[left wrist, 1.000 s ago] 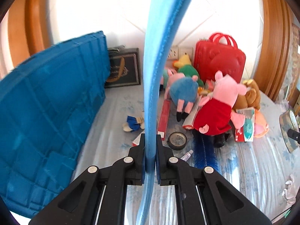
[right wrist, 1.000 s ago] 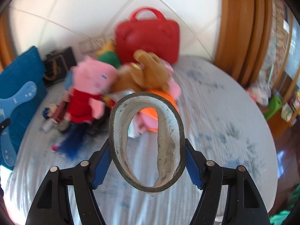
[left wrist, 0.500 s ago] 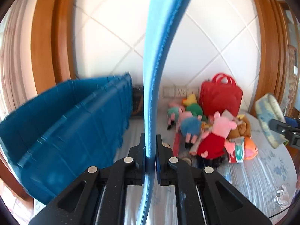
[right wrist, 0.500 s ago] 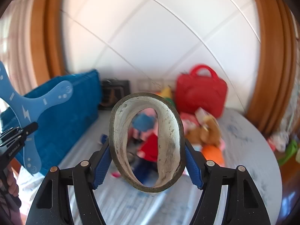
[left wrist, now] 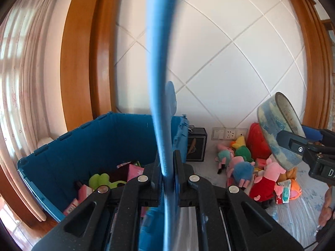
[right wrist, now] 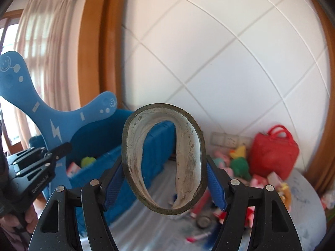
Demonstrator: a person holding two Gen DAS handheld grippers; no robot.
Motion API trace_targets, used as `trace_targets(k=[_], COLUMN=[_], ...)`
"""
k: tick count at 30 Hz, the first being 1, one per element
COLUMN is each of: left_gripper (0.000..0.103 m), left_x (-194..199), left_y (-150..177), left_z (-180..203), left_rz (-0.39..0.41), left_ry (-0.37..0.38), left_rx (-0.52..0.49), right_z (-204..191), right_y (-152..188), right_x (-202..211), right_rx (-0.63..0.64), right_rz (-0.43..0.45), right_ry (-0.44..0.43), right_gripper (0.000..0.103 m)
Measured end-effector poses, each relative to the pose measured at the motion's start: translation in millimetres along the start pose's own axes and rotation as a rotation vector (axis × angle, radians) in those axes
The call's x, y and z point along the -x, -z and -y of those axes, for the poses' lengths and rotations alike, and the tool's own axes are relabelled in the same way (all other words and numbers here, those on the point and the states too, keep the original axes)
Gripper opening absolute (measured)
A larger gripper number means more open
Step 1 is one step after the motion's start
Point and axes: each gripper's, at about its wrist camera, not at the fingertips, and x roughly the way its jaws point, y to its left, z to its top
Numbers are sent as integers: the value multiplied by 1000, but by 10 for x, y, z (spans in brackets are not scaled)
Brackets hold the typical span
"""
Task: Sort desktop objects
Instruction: 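Carry the boomerang and cup over the blue crate and release both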
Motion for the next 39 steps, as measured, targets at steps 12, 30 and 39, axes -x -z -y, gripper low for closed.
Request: trace_targets(k=[12, 30, 39], left_gripper=[10, 68, 77], left_x=[-253, -835, -643], left_y=[-531, -230, -223], left_z=[-1152, -1716, -1679], left_rz=[49, -147, -100], left_ry=[0, -153, -160], left_rx=[49, 60, 56], right_z=[-1244, -1887, -1858], right_y=[-485, -566, -558], right_x=[-734, -1721, -1552], right_rx=[24, 130, 169], right_rz=[26, -96, -26], right_ry=[-81, -26, 28], right_gripper=[71, 73, 103])
